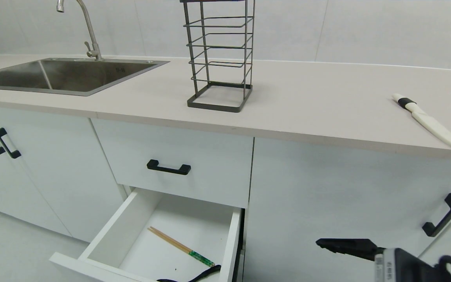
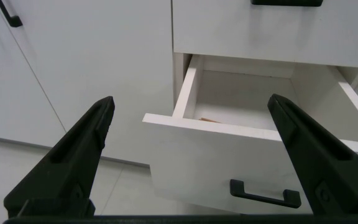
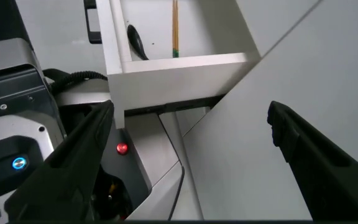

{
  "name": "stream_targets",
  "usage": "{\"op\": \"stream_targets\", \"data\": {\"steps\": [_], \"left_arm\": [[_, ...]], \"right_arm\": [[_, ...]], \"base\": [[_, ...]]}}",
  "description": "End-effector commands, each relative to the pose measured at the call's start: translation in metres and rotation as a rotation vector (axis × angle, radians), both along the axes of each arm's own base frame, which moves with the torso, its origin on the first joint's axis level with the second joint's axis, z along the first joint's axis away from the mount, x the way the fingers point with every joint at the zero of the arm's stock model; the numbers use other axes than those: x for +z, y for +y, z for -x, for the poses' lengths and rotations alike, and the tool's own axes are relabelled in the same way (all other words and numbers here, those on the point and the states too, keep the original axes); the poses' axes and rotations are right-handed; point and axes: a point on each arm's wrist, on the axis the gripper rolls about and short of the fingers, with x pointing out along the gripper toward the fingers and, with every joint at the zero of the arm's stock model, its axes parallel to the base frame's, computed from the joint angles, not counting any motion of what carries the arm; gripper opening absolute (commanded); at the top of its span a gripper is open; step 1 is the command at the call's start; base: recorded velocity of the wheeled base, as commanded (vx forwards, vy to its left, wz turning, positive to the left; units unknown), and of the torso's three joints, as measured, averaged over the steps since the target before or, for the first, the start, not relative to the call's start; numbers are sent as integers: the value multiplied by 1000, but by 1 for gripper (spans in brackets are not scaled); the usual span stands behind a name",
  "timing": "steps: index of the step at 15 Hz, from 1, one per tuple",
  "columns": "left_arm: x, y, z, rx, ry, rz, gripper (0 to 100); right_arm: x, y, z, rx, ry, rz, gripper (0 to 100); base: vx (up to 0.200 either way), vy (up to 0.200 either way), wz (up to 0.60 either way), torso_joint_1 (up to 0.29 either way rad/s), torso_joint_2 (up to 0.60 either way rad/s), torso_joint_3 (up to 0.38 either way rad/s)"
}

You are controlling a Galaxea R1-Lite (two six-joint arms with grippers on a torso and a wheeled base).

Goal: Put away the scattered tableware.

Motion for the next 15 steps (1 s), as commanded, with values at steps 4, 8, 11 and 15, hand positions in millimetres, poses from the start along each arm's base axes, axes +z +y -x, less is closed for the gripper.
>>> {"op": "stream_targets", "data": {"steps": [4,8,11,15], "left_arm": [[0,0,0,0,0,0,100],[0,0,0,0,0,0,100],[0,0,0,0,0,0,100],[0,0,0,0,0,0,100]], "right_arm": [[20,-56,33,-31,-90,-185,100],[29,-71,42,-49,-129,-300,100],[33,-87,46,-134,-187,-372,100],[37,-112,54,-342,-309,-445,100]], "base": [[0,0,0,0,0,0],[0,0,0,0,0,0],[0,0,0,0,0,0],[0,0,0,0,0,0]]}}
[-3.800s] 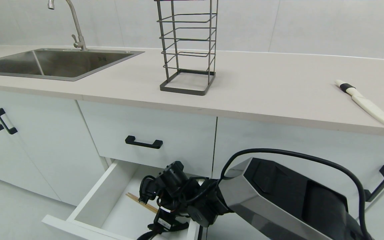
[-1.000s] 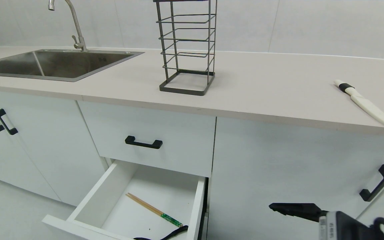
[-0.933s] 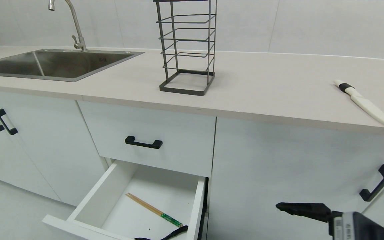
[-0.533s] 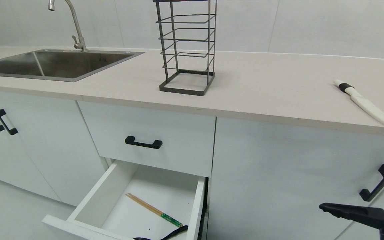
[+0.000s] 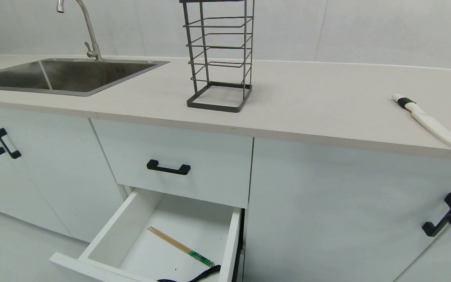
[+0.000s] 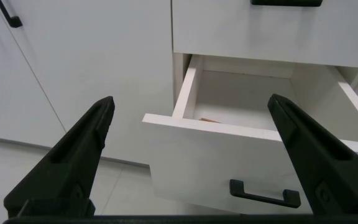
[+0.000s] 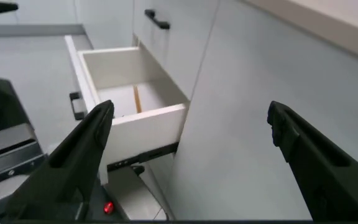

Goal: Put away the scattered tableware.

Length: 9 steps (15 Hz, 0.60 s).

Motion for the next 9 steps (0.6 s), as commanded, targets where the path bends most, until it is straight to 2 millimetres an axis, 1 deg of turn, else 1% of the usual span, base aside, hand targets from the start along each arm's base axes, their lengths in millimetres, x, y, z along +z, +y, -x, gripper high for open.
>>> {"op": "stream_targets", "data": {"steps": [1,3,5,6,9], "left_arm": [[0,0,0,0,0,0,100],[0,0,0,0,0,0,100],[0,0,0,0,0,0,100],[0,0,0,0,0,0,100],[0,0,0,0,0,0,100]], "right_arm": [[4,-21,8,-232,-85,-67,100],[-1,-30,17,-347,-118,-68,100],[-14,-35,28,-465,-128,-50,100],[-20,-35,36,-494,-144,-50,100],[-44,-36,55,-508,-230,-78,100]], "base": [[0,0,0,0,0,0],[0,0,0,0,0,0],[0,0,0,0,0,0],[0,0,0,0,0,0],[0,0,0,0,0,0]]}}
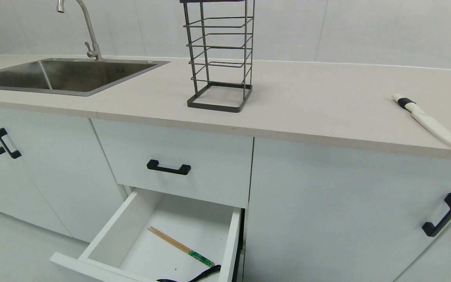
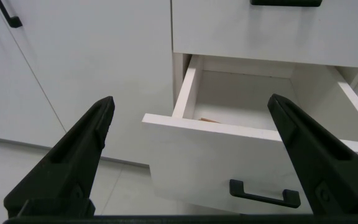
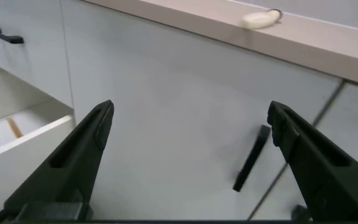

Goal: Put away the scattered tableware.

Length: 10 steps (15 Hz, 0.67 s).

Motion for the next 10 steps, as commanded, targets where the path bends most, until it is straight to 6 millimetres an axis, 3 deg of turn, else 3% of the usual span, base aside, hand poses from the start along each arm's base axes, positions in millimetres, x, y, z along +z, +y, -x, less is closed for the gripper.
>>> {"op": "stream_targets", "data": {"steps": [1,7,10], "left_arm": [[0,0,0,-1,0,0,100],[0,0,0,-1,0,0,100],[0,0,0,-3,0,0,100]], "right_arm": [[-20,-1,20,-32,-100,-8,100],[-41,-1,27,-106,-64,-12,100],[-42,-1,27,-140,-39,-74,100]], "base": [[0,0,0,0,0,0],[0,0,0,0,0,0],[0,0,0,0,0,0]]}}
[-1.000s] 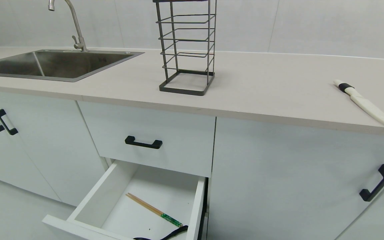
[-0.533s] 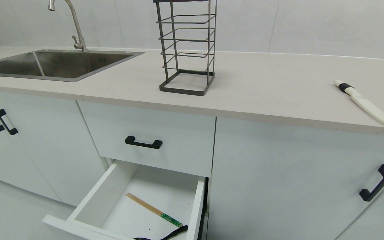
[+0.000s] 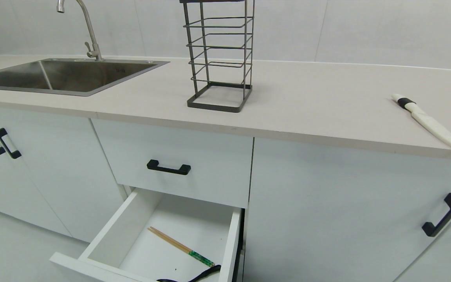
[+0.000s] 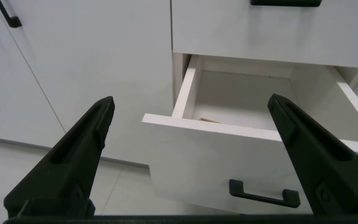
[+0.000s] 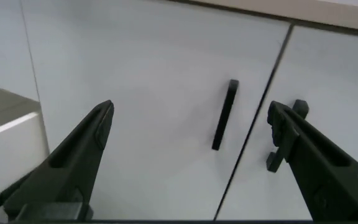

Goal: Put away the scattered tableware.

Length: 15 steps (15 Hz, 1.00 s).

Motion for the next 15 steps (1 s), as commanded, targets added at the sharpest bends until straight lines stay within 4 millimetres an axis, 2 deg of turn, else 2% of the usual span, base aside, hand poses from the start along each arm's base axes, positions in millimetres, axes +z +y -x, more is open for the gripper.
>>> {"op": "stream_targets", "data": {"steps": [1,6,11,15], "left_arm": [[0,0,0,0,0,1,100],[0,0,0,0,0,1,100],[0,0,0,-5,0,1,100],[0,0,0,-8,0,12,100]], "right_arm": [[-3,0,0,5,18,-37,100],[-14,0,-1,4,134,-99,100],[-21,-2,-1,-95,210,-111,100],[-21,-2,-1,-94,200,-113,100]], "base": [[0,0,0,0,0,0],[0,0,0,0,0,0],[0,0,0,0,0,0],[0,0,0,0,0,0]]}}
